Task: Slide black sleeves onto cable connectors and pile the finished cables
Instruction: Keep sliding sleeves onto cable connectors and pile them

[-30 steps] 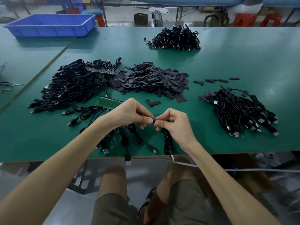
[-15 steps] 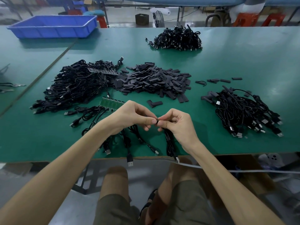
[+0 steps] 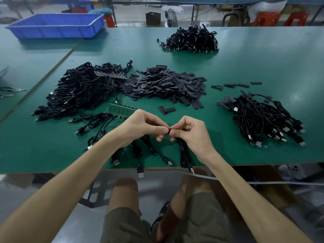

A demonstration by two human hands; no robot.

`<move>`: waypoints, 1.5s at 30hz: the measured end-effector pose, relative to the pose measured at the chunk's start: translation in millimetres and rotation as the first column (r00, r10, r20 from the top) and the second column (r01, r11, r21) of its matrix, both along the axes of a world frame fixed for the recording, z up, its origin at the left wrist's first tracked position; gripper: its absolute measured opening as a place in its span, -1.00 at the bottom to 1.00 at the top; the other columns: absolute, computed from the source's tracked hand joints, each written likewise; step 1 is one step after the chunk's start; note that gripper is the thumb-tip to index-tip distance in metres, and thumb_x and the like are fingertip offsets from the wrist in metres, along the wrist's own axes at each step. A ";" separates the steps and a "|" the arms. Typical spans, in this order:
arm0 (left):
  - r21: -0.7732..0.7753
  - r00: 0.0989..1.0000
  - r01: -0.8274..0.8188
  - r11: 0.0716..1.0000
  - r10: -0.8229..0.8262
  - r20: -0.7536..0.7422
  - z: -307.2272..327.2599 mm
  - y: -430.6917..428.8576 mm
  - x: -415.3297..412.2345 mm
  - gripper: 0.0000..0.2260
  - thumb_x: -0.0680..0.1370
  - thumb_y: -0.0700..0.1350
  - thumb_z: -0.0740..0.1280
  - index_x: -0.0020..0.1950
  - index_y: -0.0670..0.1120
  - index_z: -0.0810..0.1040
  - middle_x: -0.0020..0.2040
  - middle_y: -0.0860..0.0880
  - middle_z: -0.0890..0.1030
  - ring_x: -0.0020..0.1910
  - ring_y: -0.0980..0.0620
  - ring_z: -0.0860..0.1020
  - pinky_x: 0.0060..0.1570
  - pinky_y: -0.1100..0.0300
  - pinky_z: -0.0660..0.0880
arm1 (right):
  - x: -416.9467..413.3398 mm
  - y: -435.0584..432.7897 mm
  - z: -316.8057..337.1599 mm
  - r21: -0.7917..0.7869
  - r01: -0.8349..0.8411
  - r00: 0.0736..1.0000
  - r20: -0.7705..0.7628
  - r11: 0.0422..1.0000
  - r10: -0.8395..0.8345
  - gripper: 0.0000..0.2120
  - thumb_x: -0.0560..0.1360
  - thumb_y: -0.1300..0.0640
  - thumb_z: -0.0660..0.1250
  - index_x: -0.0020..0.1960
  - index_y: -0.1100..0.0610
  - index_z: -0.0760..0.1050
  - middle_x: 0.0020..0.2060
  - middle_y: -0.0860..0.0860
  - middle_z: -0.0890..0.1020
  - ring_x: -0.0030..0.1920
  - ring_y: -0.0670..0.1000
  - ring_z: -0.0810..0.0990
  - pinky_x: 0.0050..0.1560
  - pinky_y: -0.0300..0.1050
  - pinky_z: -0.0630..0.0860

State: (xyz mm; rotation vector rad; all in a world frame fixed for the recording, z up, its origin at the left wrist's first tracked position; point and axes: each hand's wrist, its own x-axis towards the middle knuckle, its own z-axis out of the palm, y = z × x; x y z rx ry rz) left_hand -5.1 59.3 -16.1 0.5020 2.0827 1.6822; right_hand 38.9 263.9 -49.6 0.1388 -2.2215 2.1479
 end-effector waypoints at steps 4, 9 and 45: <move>-0.037 0.999 0.008 0.999 -0.010 -0.053 0.8 1.0 -0.6 -0.86 0.46 -0.26 0.54 -0.01 -0.25 0.73 -0.23 -0.20 0.71 -0.31 -0.03 0.65 -0.18 0.23 0.60 | 0.4 0.0 -0.5 0.005 0.007 1.000 0.010 1.000 -0.007 -0.80 0.41 0.41 0.54 -0.20 0.16 0.61 -0.25 0.14 0.74 -0.30 0.12 0.71 -0.19 -0.11 0.65; -0.039 0.990 0.018 0.999 -0.024 -0.141 -1.2 1.2 -0.9 -0.87 0.48 -0.27 0.52 0.00 -0.28 0.71 -0.21 -0.23 0.71 -0.32 -0.03 0.66 -0.20 0.21 0.62 | 0.4 -0.3 -0.8 -0.013 0.008 1.000 0.014 1.000 -0.008 -0.80 0.43 0.42 0.52 -0.19 0.16 0.61 -0.26 0.13 0.74 -0.32 0.08 0.70 -0.21 -0.16 0.63; -0.130 0.980 0.129 0.983 -0.106 0.166 7.0 -7.8 -11.2 -0.84 0.45 -0.19 0.57 -0.01 -0.21 0.73 -0.09 -0.26 0.72 -0.12 -0.08 0.69 -0.04 0.20 0.62 | -3.1 0.4 -2.6 0.116 -0.110 0.994 0.016 0.987 0.108 -0.82 0.39 0.32 0.61 -0.13 0.21 0.61 -0.27 0.05 0.72 -0.25 0.03 0.68 -0.14 -0.08 0.66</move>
